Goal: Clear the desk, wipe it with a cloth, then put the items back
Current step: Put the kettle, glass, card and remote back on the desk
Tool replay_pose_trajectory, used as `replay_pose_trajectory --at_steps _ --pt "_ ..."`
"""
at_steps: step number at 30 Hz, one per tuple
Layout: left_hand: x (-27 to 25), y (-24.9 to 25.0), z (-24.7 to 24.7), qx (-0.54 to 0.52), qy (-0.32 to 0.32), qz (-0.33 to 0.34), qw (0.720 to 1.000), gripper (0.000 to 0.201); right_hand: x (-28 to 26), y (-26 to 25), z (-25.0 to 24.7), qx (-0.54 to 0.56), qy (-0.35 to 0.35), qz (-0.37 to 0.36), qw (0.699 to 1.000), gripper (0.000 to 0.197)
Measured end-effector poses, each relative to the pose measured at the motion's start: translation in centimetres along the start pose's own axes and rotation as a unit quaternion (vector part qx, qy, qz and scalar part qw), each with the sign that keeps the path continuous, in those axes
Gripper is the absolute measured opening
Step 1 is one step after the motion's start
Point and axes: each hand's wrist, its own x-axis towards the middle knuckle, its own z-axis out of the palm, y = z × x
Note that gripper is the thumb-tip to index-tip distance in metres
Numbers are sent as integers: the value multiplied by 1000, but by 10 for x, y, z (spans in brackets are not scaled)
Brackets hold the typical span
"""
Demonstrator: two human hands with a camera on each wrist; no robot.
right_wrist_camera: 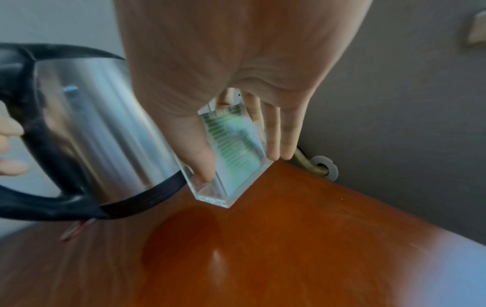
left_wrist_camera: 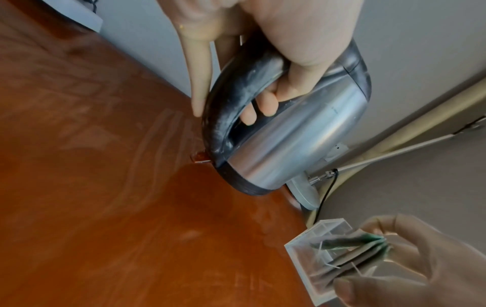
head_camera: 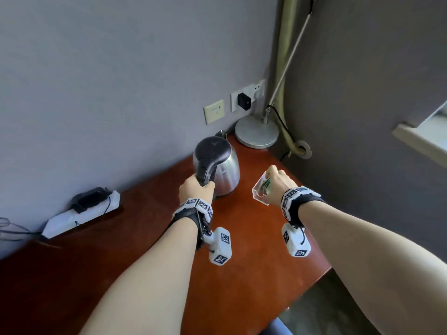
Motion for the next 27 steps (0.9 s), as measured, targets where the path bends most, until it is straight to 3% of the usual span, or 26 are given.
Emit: replay_pose_trajectory --at_steps 7,11,27 --pt "32 17 47 21 42 -43 998 3 56 26 17 2 -24 -34 999 55" --pt "41 18 65 16 59 -53 997 11 69 37 29 -17 -38 -31 999 57" --pt "46 9 81 -17 57 -67 996 15 59 40 66 -21 -44 -44 998 67"
